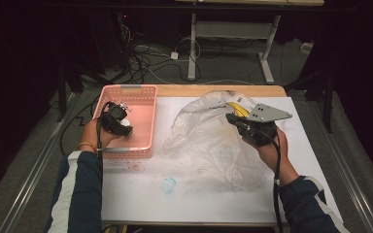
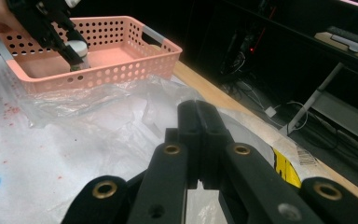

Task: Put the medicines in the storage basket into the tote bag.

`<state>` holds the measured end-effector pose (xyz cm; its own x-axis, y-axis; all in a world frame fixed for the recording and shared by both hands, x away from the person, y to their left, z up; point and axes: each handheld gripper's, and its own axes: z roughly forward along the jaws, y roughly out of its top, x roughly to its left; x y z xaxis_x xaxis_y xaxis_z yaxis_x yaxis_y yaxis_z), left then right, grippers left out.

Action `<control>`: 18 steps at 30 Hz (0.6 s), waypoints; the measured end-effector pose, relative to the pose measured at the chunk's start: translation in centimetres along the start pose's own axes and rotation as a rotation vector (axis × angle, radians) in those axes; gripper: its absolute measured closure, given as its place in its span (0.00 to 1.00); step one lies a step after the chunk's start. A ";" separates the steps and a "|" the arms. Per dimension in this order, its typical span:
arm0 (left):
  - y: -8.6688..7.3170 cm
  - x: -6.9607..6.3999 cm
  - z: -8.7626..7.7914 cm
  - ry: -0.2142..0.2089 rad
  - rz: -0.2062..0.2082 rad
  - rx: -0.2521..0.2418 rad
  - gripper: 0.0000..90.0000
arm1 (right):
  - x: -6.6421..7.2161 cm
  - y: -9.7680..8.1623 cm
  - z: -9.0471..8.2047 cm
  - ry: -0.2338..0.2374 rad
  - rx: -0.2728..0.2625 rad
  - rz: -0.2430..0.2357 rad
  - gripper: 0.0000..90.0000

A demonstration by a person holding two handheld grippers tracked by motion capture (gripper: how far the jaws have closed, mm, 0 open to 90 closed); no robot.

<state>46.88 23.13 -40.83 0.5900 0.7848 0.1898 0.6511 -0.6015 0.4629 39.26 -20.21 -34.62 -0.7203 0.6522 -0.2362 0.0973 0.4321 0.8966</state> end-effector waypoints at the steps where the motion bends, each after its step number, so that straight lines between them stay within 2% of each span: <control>1: -0.1 -0.1 -0.3 -0.011 -0.006 -0.023 0.54 | 0.0 0.0 0.0 -0.002 0.000 -0.002 1.00; 8: -1.0 -2.0 -3.1 -0.035 0.015 -0.170 0.54 | 0.1 0.1 -0.2 -0.012 -0.010 -0.004 1.00; 13: -1.9 -4.0 -5.4 -0.049 0.000 -0.328 0.54 | 0.4 0.3 -0.1 -0.024 -0.016 -0.010 1.00; 16: -2.3 -5.1 -6.6 -0.064 0.014 -0.402 0.54 | 0.7 0.4 0.2 -0.026 -0.009 -0.015 1.00; 18: -2.2 -6.1 -7.2 -0.077 0.039 -0.428 0.54 | 0.7 0.6 0.1 -0.034 -0.022 -0.014 1.00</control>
<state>38.41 20.79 -36.77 0.6546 0.7396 0.1567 0.3808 -0.5016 0.7768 38.88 -19.46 -34.31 -0.6979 0.6669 -0.2611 0.0721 0.4282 0.9008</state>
